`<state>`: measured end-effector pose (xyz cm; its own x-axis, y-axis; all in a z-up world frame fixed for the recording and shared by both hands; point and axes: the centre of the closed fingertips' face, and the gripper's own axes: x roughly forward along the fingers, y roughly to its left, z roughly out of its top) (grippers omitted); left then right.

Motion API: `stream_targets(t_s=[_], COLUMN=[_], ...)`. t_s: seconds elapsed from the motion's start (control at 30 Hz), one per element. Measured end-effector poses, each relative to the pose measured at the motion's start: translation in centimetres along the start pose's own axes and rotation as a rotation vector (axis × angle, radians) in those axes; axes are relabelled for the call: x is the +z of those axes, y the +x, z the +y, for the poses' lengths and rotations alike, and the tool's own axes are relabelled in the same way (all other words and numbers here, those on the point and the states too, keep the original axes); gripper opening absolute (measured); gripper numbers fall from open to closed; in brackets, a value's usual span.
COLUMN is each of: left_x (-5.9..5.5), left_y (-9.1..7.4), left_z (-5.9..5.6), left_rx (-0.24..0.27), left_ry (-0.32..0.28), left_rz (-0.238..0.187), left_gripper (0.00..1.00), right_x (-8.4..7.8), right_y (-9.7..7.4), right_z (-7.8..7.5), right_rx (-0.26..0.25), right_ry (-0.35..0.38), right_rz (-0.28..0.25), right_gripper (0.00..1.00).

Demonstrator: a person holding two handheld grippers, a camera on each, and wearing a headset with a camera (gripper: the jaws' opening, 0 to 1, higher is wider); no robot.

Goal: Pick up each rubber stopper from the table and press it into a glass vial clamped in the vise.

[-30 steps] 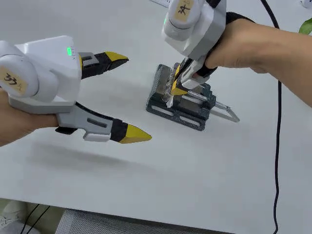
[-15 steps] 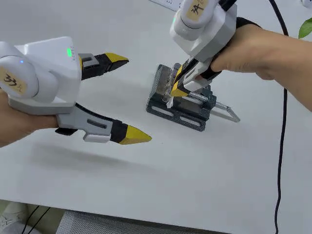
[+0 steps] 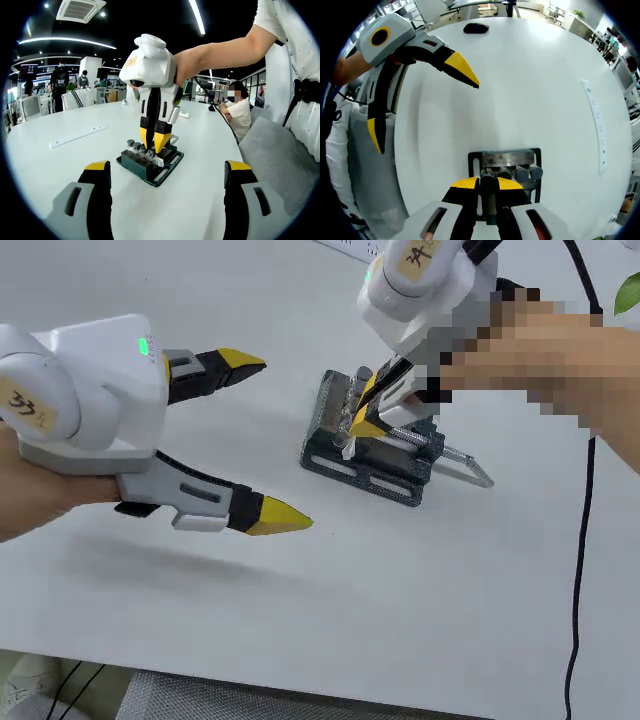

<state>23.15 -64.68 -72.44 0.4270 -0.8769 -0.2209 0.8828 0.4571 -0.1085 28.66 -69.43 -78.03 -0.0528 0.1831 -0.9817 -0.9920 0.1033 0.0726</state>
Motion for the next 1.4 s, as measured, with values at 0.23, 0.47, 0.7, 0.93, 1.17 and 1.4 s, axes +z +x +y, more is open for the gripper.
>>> stream_targets(t_s=[0.23,0.47,0.7,0.93,1.17,1.4], left_x=[0.06,-0.12,-0.26,-0.41,-0.60,-0.72], left_y=[0.12,0.01,-0.03,-0.27,-0.39,-0.37], left_z=[0.02,0.14,0.16,0.42,0.56,0.61], left_rx=[-0.001,0.001,0.002,0.004,0.006,0.005], left_ry=[-0.002,-0.002,-0.006,-0.009,-0.010,-0.013], left_rz=[-0.003,-0.003,-0.005,-0.009,-0.012,-0.015], left_gripper=[0.93,0.93,0.92,0.91,0.91,0.91], right_x=[-0.06,0.01,-0.27,-0.09,-0.06,0.13], right_y=[0.01,0.05,0.02,-0.13,0.04,0.26], right_z=[-0.16,-0.06,-0.21,-0.03,-0.33,-0.23], right_rx=[0.003,-0.001,-0.003,0.001,0.008,0.012], right_ry=[-0.010,-0.019,-0.062,-0.092,-0.064,-0.059], right_rz=[0.000,0.023,0.104,0.159,0.156,0.149], right_gripper=[0.07,0.07,0.06,0.05,0.06,0.06])
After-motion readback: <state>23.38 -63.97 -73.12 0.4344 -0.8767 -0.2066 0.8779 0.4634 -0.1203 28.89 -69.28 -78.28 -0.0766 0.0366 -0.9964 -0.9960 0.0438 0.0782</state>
